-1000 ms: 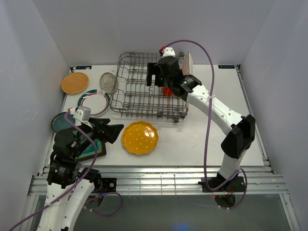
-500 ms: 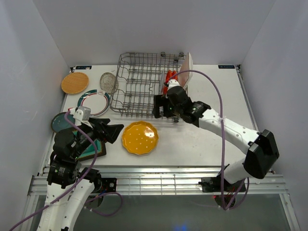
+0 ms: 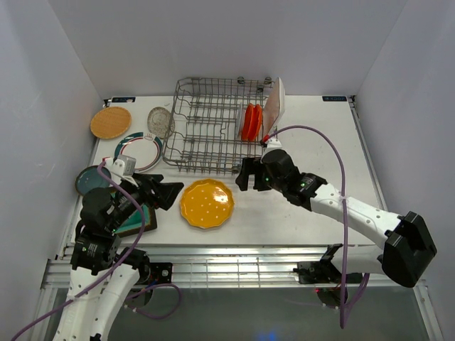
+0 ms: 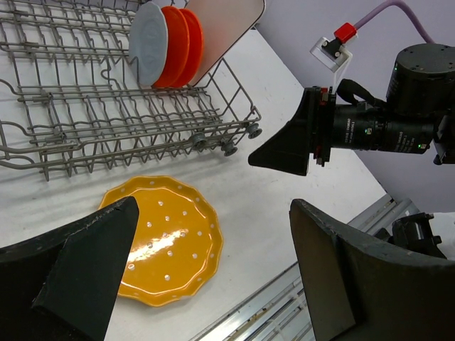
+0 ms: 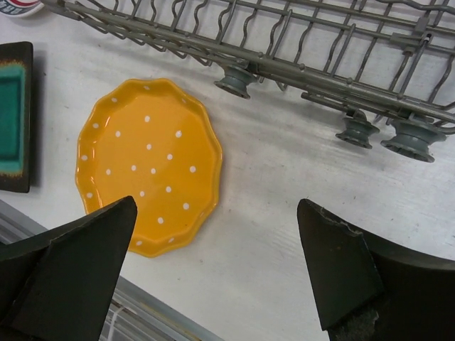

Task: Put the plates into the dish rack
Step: Insert the plate into the dish rack, then pick up the plate at the center of the board.

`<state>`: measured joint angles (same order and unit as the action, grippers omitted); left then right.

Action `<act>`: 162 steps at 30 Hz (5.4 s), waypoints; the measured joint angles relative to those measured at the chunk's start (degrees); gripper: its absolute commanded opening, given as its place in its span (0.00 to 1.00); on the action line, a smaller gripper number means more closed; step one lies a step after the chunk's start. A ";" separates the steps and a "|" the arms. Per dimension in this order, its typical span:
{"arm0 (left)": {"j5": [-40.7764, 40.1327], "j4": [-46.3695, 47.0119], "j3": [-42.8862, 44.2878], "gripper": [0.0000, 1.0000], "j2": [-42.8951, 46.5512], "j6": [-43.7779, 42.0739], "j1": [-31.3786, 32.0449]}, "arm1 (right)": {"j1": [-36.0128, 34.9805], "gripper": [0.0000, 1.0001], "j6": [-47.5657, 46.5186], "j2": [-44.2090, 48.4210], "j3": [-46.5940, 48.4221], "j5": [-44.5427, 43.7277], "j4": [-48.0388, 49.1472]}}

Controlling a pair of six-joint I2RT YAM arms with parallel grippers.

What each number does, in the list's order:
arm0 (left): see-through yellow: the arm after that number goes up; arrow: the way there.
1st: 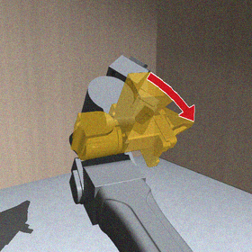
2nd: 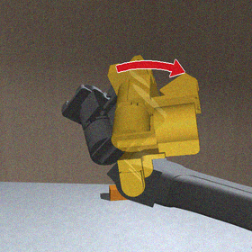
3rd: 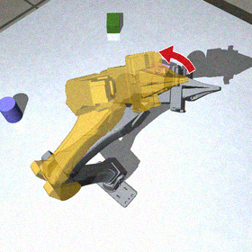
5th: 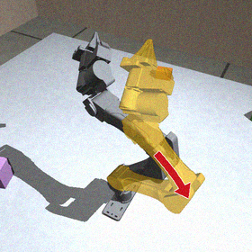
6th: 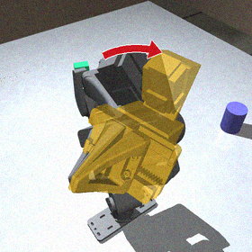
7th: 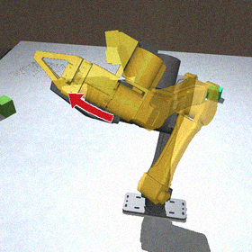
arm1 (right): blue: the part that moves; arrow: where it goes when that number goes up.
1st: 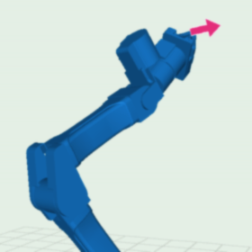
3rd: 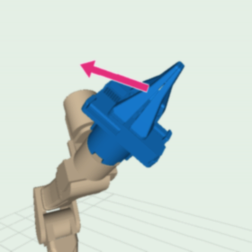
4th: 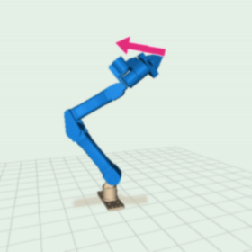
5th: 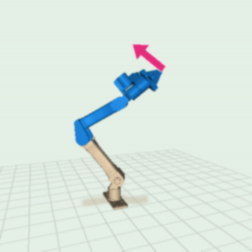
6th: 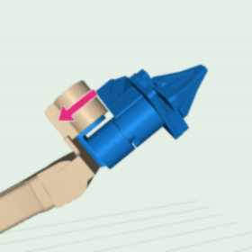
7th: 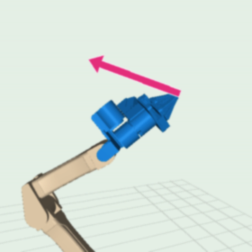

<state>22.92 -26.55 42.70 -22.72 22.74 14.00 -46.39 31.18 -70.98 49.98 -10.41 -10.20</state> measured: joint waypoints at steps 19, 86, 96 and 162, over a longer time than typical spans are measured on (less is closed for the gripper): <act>0.04 0.02 0.00 0.98 -0.72 0.00 0.00 | -1.77 0.93 2.62 -7.98 -2.95 5.01 10.25; 0.48 0.04 -0.02 0.98 -1.60 -0.17 -5.60 | -3.45 0.25 4.92 -30.88 4.26 6.19 14.58; 0.48 0.04 -0.09 0.98 -1.60 -0.17 -5.57 | -3.23 0.08 6.40 -31.01 4.68 7.69 14.43; 0.68 0.04 -0.13 0.98 -1.55 -0.17 -5.57 | -3.52 0.08 -8.11 -1.38 8.55 -12.68 -1.60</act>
<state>23.59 -26.50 42.57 -24.27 22.57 8.43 -49.91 23.07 -72.36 58.52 -23.09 -11.79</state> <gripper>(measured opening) 0.979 0.110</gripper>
